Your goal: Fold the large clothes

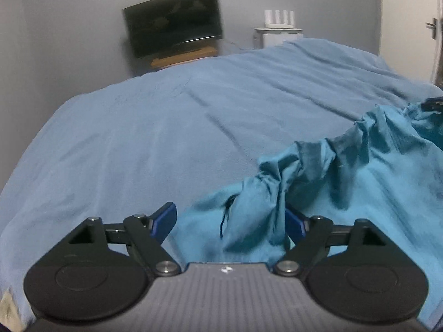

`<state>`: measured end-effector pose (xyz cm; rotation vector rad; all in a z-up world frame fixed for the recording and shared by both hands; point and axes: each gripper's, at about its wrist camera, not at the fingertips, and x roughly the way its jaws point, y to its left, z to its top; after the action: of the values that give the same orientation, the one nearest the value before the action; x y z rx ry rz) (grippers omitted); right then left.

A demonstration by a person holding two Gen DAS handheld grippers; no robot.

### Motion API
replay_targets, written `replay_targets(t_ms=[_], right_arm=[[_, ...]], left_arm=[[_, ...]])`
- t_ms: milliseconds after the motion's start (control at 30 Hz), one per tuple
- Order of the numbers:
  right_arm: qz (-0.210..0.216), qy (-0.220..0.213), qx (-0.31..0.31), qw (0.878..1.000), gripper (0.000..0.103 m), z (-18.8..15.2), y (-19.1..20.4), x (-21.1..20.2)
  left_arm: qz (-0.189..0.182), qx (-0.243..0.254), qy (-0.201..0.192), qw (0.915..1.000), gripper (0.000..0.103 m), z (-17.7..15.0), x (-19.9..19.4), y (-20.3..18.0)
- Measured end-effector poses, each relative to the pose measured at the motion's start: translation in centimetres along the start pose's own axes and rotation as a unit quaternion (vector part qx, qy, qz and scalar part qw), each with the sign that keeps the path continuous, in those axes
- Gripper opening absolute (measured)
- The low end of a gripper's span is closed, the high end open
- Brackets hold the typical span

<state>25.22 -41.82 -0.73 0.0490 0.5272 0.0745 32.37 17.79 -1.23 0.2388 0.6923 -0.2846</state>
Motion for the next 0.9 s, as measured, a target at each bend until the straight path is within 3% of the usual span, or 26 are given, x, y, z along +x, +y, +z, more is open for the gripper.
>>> replay_targets(t_ms=[133,200,300,400,500,600,667,700,733,767,800,900], right_arm=[[0.003,-0.029,0.060,0.998,0.067,-2.1,-2.9,-3.4],[0.019,-0.030,0.075,0.997,0.068,-3.3,-3.7,-4.7],[0.025,-0.024,0.075,0.997,0.070,-4.4,-4.3,-5.1],[0.040,-0.022,0.078,0.996,0.071,-4.3,-4.2,-4.4],[0.053,-0.022,0.071,0.996,0.071,-4.0,-3.2,-5.1],[0.066,-0.004,0.072,0.995,0.078,-3.9,-2.1,-5.0],[0.078,0.021,0.084,0.993,0.078,-4.0,-1.7,-4.2],[0.088,0.040,0.088,0.991,0.068,-4.2,-1.6,-3.3],[0.092,0.045,0.085,0.991,0.054,-4.4,-1.4,-3.0],[0.089,0.042,0.072,0.993,0.017,-4.7,-0.7,-3.4],[0.089,0.034,0.063,0.993,0.012,-4.9,-0.4,-3.5],[0.075,-0.029,0.054,0.995,0.008,-4.5,-0.2,-5.1]], left_arm=[[0.017,-0.070,-0.011,0.9974,0.086,-3.0,-2.9,1.5],[0.001,-0.121,-0.033,0.9921,0.086,-4.2,-4.4,2.6],[0.008,-0.171,-0.053,0.9838,0.086,-5.2,-6.7,3.6],[-0.032,-0.220,-0.077,0.9719,0.086,-6.4,-9.2,4.0],[-0.071,-0.216,-0.064,0.9716,0.086,-6.9,-9.9,2.7],[-0.074,-0.181,-0.038,0.9798,0.086,-7.2,-8.9,0.9],[-0.071,-0.180,-0.021,0.9809,0.086,-7.6,-7.6,0.0],[-0.084,-0.189,-0.014,0.9782,0.083,-7.7,-6.8,0.2],[-0.106,-0.204,-0.009,0.9732,0.058,-7.9,-6.3,0.2],[-0.130,-0.213,-0.002,0.9684,0.021,-8.2,-6.0,0.2],[-0.142,-0.215,0.000,0.9662,0.014,-8.1,-5.6,0.2],[-0.105,-0.178,-0.026,0.9781,0.011,-7.2,-5.7,-0.5]])
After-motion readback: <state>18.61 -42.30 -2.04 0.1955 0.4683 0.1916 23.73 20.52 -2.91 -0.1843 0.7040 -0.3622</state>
